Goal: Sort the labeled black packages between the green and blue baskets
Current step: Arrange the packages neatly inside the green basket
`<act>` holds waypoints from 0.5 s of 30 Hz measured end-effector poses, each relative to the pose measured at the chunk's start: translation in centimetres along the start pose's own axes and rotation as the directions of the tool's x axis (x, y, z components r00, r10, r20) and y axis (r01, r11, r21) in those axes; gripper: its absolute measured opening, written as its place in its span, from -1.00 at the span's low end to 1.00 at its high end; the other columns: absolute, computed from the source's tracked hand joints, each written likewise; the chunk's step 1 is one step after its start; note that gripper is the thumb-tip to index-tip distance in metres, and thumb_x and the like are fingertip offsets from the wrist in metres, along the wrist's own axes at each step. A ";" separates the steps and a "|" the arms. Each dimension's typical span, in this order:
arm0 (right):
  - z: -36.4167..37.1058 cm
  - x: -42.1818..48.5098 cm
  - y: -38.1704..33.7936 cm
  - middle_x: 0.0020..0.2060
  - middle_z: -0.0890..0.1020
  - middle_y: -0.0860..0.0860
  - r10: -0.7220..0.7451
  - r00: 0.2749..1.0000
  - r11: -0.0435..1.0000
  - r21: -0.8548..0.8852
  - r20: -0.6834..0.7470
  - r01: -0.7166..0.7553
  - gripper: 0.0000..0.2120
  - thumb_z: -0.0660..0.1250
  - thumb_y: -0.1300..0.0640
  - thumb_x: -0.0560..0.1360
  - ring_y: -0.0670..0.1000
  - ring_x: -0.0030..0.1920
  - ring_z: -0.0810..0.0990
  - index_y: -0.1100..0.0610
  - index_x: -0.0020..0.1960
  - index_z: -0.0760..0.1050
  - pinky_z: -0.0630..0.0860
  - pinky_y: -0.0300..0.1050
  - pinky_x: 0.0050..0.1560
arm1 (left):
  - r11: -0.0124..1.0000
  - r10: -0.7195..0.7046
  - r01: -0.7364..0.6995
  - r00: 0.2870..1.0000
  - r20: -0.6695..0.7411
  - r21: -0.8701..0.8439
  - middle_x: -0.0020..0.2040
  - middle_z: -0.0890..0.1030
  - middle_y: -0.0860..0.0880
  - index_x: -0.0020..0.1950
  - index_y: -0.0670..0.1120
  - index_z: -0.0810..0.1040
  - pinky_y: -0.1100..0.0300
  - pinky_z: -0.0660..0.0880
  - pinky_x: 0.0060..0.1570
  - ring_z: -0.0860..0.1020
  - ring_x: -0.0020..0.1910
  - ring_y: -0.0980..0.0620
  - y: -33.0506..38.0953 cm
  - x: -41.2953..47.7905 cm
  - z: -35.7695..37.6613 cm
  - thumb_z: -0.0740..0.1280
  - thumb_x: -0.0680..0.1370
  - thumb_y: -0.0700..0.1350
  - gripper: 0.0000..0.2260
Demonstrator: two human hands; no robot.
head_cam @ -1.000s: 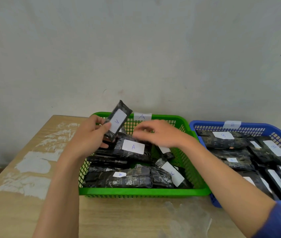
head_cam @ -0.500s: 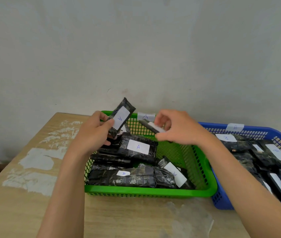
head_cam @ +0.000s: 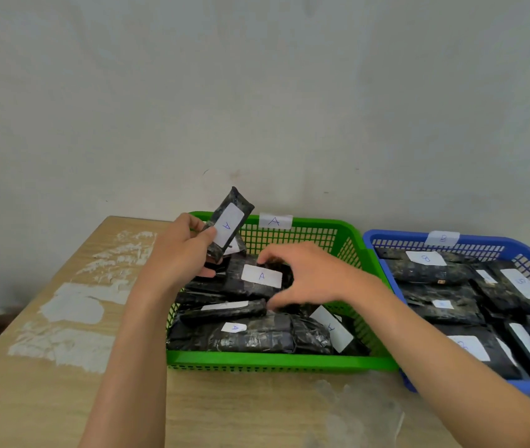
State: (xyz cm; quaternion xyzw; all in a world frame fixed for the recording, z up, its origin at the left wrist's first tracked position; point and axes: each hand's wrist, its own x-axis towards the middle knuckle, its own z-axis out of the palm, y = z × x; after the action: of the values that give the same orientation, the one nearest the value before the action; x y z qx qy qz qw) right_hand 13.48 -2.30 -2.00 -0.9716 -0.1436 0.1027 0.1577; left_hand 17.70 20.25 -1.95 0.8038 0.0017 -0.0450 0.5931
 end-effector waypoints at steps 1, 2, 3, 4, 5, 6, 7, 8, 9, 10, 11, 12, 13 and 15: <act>0.6 0.1 0.1 0.20 0.62 -0.10 -0.001 1.000 1.000 -0.029 0.014 0.002 -0.39 0.61 -0.06 0.35 -0.05 0.14 0.58 -0.12 0.33 0.46 0.54 -0.02 0.18 | 1.000 -0.004 0.004 1.000 0.003 0.013 0.06 0.65 -0.08 0.03 -0.06 0.47 0.03 0.70 -0.22 0.71 -0.13 -0.01 0.0 0.0 0.1 0.28 0.68 -0.05 -0.90; 1.0 0.3 0.2 0.12 0.64 -0.09 -0.010 1.000 0.999 -0.050 0.006 0.010 -0.40 0.60 0.01 0.36 -0.03 0.05 0.62 -0.12 0.32 0.45 0.60 -0.02 0.06 | 0.999 -0.007 0.007 1.000 0.004 0.033 0.05 0.64 -0.07 0.04 -0.07 0.48 0.01 0.71 -0.20 0.70 -0.11 -0.03 -0.1 0.0 0.2 0.29 0.67 -0.05 -0.89; 0.9 0.3 0.5 0.06 0.64 -0.10 -0.019 1.000 0.999 -0.037 -0.012 0.018 -0.43 0.58 0.07 0.37 -0.06 -0.04 0.64 -0.12 0.30 0.45 0.62 -0.08 -0.06 | 0.998 -0.006 0.006 1.000 0.004 0.058 0.04 0.63 -0.07 0.04 -0.08 0.48 -0.01 0.71 -0.17 0.68 -0.11 -0.05 -0.1 -0.1 0.3 0.29 0.67 -0.05 -0.89; 0.4 0.3 0.9 0.03 0.64 -0.11 -0.016 0.999 1.000 0.005 -0.049 0.016 -0.46 0.57 0.11 0.38 -0.10 -0.10 0.64 -0.12 0.27 0.45 0.61 -0.16 -0.16 | 0.996 -0.001 0.002 1.000 -0.001 0.085 0.01 0.61 -0.06 0.04 -0.08 0.48 -0.02 0.70 -0.16 0.67 -0.14 -0.06 -0.1 -0.1 0.3 0.29 0.67 -0.05 -0.89; -0.4 0.3 1.5 0.01 0.65 -0.13 0.003 0.994 0.999 0.042 -0.110 0.002 -0.51 0.57 0.13 0.38 -0.12 -0.12 0.64 -0.13 0.21 0.45 0.59 -0.20 -0.19 | 0.994 0.009 -0.008 1.000 -0.009 0.108 -0.02 0.59 -0.05 0.03 -0.09 0.48 0.01 0.69 -0.19 0.65 -0.17 -0.05 -0.1 -0.1 0.3 0.29 0.67 -0.06 -0.89; -1.5 0.3 2.3 -0.03 0.65 -0.14 0.030 0.983 0.998 0.054 -0.182 -0.021 -0.55 0.57 0.14 0.38 -0.09 -0.12 0.64 -0.14 0.13 0.46 0.58 -0.16 -0.17 | 0.991 0.024 -0.021 1.000 -0.019 0.128 -0.06 0.58 -0.05 0.02 -0.09 0.48 0.07 0.67 -0.25 0.61 -0.19 -0.03 -0.1 -0.1 0.3 0.29 0.67 -0.06 -0.89; -2.5 0.2 3.2 -0.08 0.64 -0.15 0.045 0.970 0.999 0.021 -0.240 -0.041 -0.59 0.57 0.14 0.38 -0.02 -0.12 0.63 -0.14 0.06 0.43 0.56 -0.07 -0.16 | 0.988 0.037 -0.033 0.999 -0.025 0.148 -0.08 0.57 -0.04 0.01 -0.08 0.48 0.12 0.64 -0.31 0.59 -0.21 -0.03 -0.1 -0.1 0.2 0.29 0.67 -0.06 -0.89; -3.3 0.0 4.2 -0.13 0.60 -0.16 0.044 0.964 0.998 -0.040 -0.263 -0.056 -0.60 0.55 0.15 0.39 0.03 -0.13 0.60 -0.12 0.02 0.39 0.50 -0.03 -0.18 | 0.986 0.045 -0.040 0.999 -0.026 0.164 -0.09 0.57 -0.04 0.01 -0.08 0.48 0.13 0.62 -0.33 0.59 -0.22 -0.04 -0.1 -0.1 0.2 0.29 0.67 -0.06 -0.89; -3.6 0.0 5.0 -0.17 0.54 -0.16 0.034 0.967 0.992 -0.110 -0.253 -0.063 -0.60 0.53 0.18 0.42 0.06 -0.14 0.55 -0.10 -0.01 0.33 0.43 -0.02 -0.21 | 0.983 0.048 -0.043 0.999 -0.022 0.177 -0.09 0.57 -0.04 0.01 -0.07 0.48 0.10 0.62 -0.32 0.59 -0.23 -0.05 0.0 -0.1 0.2 0.29 0.67 -0.06 -0.89; -3.5 -0.1 5.6 -0.18 0.50 -0.17 0.025 0.973 0.982 -0.175 -0.230 -0.066 -0.58 0.49 0.21 0.44 0.05 -0.14 0.52 -0.10 -0.01 0.28 0.38 -0.02 -0.23 | 0.981 0.049 -0.046 0.999 -0.014 0.189 -0.08 0.58 -0.04 0.01 -0.06 0.48 0.06 0.63 -0.28 0.59 -0.26 -0.06 0.1 -0.2 0.4 0.29 0.67 -0.05 -0.90; -3.1 0.0 6.1 -0.17 0.48 -0.17 0.021 0.978 0.965 -0.251 -0.207 -0.074 -0.56 0.46 0.25 0.45 0.03 -0.14 0.50 -0.09 -0.01 0.24 0.38 -0.01 -0.23 | 0.978 0.051 -0.049 0.999 -0.005 0.201 -0.07 0.59 -0.04 0.00 -0.06 0.48 0.03 0.62 -0.26 0.60 -0.28 -0.06 0.1 -0.2 0.5 0.29 0.66 -0.05 -0.90; -2.5 0.0 6.4 -0.14 0.48 -0.16 0.014 0.980 0.937 -0.339 -0.197 -0.082 -0.54 0.45 0.27 0.46 0.01 -0.13 0.50 -0.08 0.00 0.20 0.43 0.00 -0.20 | 0.975 0.051 -0.050 0.999 0.004 0.215 -0.07 0.59 -0.04 0.00 -0.05 0.49 0.01 0.61 -0.24 0.60 -0.29 -0.07 0.2 -0.2 0.6 0.29 0.66 -0.05 -0.90; -2.0 0.0 6.7 -0.11 0.50 -0.14 0.001 0.982 0.907 -0.414 -0.190 -0.081 -0.52 0.44 0.28 0.46 0.01 -0.11 0.51 -0.09 0.01 0.17 0.47 0.02 -0.13 | 0.972 0.050 -0.052 0.999 0.015 0.230 -0.07 0.60 -0.03 -0.01 -0.05 0.49 -0.03 0.62 -0.21 0.62 -0.28 -0.09 0.2 -0.3 0.7 0.29 0.66 -0.05 -0.90; -1.6 -0.1 7.2 -0.02 0.51 -0.11 0.001 0.988 0.870 -0.486 -0.156 -0.078 -0.52 0.48 0.11 0.49 0.01 -0.02 0.49 -0.12 0.07 0.17 0.44 0.03 0.04 | 0.965 0.048 -0.055 0.998 0.037 0.258 -0.06 0.62 -0.02 -0.01 -0.04 0.49 -0.09 0.64 -0.14 0.67 -0.21 -0.13 0.1 -0.3 0.9 0.29 0.65 -0.04 -0.90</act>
State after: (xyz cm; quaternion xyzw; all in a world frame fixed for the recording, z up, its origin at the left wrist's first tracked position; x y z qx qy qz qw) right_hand 15.58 -9.35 -2.90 -0.9874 -0.1327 -0.0077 -0.0857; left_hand 17.32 19.38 -2.05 0.8733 -0.0342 -0.0416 0.4842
